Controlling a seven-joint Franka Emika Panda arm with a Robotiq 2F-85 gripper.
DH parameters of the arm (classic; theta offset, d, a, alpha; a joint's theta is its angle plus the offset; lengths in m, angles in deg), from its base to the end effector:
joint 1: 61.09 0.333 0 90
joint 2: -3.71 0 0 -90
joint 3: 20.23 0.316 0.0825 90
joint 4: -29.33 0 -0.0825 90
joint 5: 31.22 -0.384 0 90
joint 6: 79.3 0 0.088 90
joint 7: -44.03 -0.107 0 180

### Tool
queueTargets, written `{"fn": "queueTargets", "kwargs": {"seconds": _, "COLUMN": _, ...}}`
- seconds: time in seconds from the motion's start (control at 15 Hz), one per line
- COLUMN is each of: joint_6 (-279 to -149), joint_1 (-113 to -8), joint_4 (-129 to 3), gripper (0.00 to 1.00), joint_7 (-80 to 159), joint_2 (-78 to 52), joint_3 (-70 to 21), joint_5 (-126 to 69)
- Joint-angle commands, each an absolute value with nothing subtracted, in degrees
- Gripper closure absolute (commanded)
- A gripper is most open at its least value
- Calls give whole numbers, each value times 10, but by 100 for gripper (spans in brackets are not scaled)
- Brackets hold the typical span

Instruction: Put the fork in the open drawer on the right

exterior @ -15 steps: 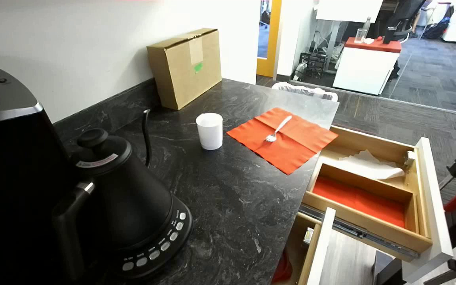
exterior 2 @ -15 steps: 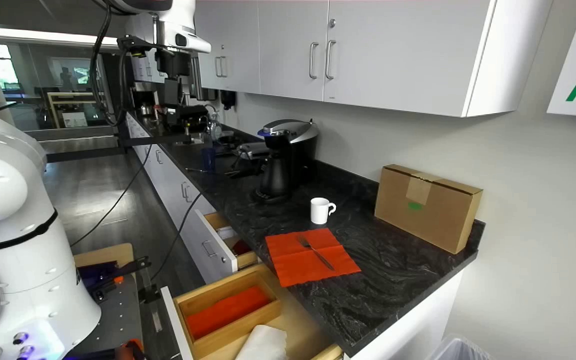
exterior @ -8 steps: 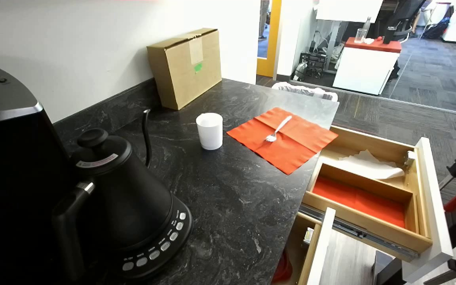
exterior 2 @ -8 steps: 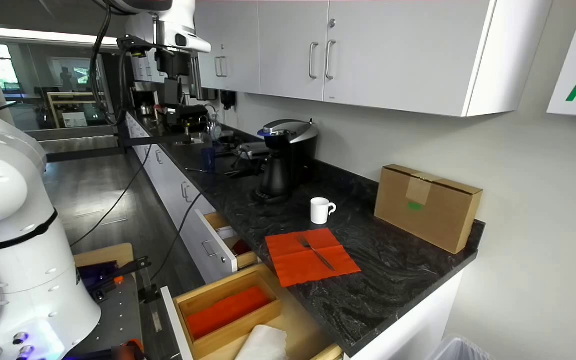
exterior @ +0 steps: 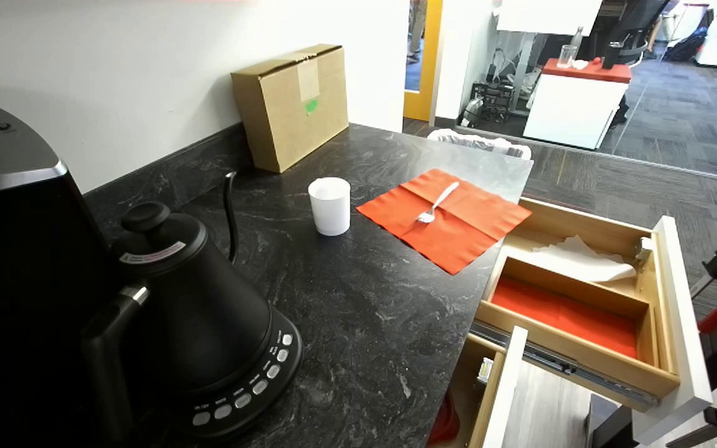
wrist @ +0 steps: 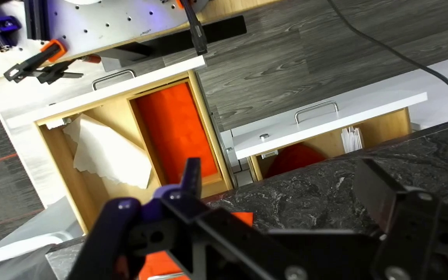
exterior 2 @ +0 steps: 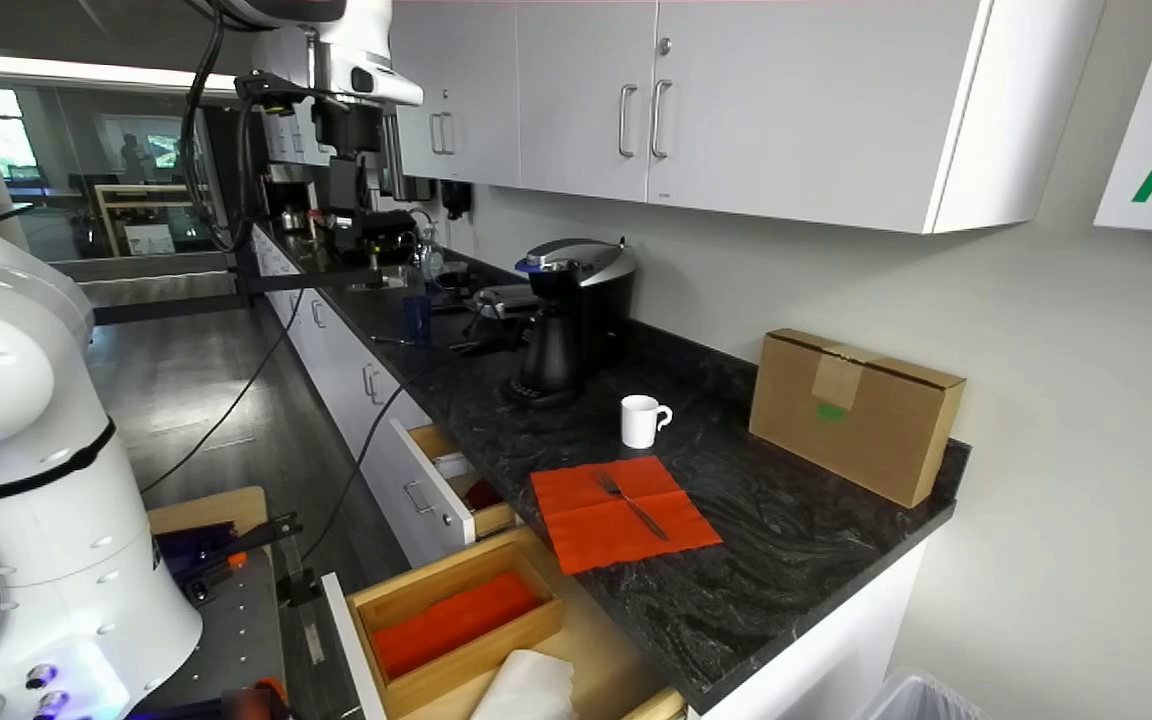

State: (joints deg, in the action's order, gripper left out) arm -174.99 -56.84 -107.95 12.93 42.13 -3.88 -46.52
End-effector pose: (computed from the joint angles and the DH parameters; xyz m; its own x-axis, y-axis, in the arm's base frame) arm 0.3134 0.1613 0.5313 0.9545 -0.2781 -0.1074 -0.2834 -0.9583 -0.0369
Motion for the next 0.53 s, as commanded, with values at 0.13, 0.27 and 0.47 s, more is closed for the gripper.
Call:
{"fn": "queueTargets", "kwargs": {"seconds": 0.13, "joint_6": -1810, "joint_1": -589, "joint_4": -1107, "gripper": 0, "joint_7": 27, "joint_2": 419, "joint_3": -19, "joint_5": -484}}
{"fn": "queueTargets", "kwargs": {"seconds": 0.27, "joint_6": -1838, "joint_1": -596, "joint_4": -1114, "gripper": 0, "joint_7": -7, "joint_2": 425, "joint_3": -28, "joint_5": -479}}
{"fn": "queueTargets", "kwargs": {"seconds": 0.47, "joint_6": -1853, "joint_1": -611, "joint_4": -1130, "gripper": 0, "joint_7": -54, "joint_2": 446, "joint_3": -46, "joint_5": -472}}
